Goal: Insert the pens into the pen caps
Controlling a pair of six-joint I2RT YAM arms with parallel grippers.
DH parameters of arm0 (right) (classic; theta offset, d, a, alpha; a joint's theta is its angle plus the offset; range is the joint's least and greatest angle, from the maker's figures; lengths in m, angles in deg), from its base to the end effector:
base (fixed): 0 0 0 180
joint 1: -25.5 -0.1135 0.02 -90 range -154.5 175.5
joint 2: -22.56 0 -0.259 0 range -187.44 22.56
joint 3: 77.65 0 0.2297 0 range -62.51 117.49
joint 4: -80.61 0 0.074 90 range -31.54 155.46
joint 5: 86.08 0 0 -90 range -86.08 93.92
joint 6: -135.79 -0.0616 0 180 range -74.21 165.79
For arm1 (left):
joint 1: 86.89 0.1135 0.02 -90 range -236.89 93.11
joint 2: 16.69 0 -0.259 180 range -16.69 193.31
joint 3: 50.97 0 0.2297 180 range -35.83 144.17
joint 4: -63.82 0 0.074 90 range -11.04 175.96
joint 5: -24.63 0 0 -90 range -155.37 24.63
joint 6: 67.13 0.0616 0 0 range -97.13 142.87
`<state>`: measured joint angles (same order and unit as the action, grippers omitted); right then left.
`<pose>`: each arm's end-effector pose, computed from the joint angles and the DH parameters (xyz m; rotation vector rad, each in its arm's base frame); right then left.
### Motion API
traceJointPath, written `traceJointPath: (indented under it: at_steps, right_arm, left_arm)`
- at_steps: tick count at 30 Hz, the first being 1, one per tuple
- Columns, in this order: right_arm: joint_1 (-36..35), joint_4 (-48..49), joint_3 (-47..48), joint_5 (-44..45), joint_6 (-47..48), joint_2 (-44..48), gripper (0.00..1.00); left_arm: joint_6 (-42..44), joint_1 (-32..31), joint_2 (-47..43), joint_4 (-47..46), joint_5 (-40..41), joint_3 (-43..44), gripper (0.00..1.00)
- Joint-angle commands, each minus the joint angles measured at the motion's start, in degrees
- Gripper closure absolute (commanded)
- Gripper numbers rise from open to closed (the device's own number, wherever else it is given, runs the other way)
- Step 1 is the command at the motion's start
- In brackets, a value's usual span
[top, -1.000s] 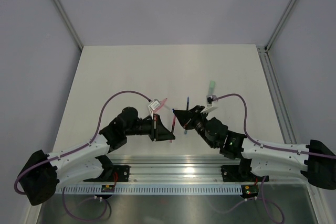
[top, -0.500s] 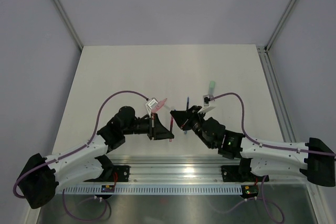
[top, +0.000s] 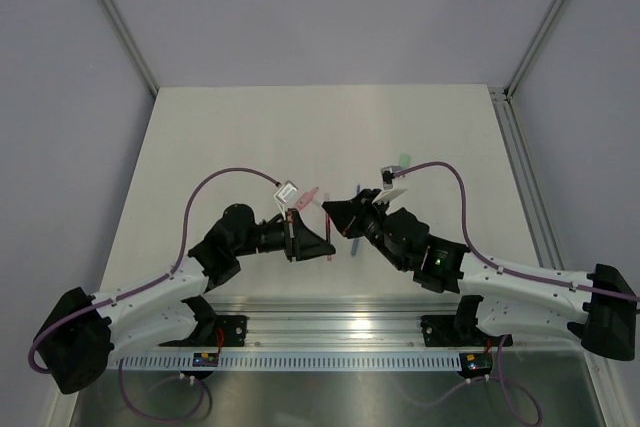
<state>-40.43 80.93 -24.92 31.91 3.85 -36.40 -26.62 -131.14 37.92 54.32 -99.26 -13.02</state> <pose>0.1253 0.2096 0.2973 0.0207 1.7647 1.0026 0.1295 -0.1741 0.2432 0.4300 1.9517 -1.6447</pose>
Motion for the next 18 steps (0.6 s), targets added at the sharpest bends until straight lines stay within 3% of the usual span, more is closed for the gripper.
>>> traceJointPath:
  at_steps: [1, 7, 8, 9, 12, 18]
  right_arm:
    - [-0.87, -10.54, 0.47, -10.24, 1.32, -0.37, 1.0]
    - [2.29, -12.74, 1.7, -8.56, 2.12, 0.95, 1.0]
    - [3.6, -12.74, 1.97, -9.26, 2.29, 0.86, 1.0]
    - [5.71, -12.83, 2.23, -9.35, 2.64, 0.95, 1.0]
    - [9.57, -13.09, 3.9, -9.88, 3.96, 0.08, 1.0]
    - [15.91, -12.04, 5.57, -12.69, 5.63, -2.39, 1.0]
  left_arm:
    - [1.86, 0.83, -0.73, -15.7, 10.07, 1.1, 1.0]
    - [2.38, 0.31, 0.23, -16.23, 9.02, 0.48, 0.99]
    - [2.65, 0.22, 0.41, -16.23, 8.84, 0.57, 0.93]
    - [2.65, 0.13, 0.58, -16.05, 8.84, 0.48, 0.79]
    - [3.7, 0.04, 0.59, -14.82, 8.84, 0.66, 0.66]
    - [5.9, 0.04, -0.9, -11.05, 9.72, 0.31, 0.58]
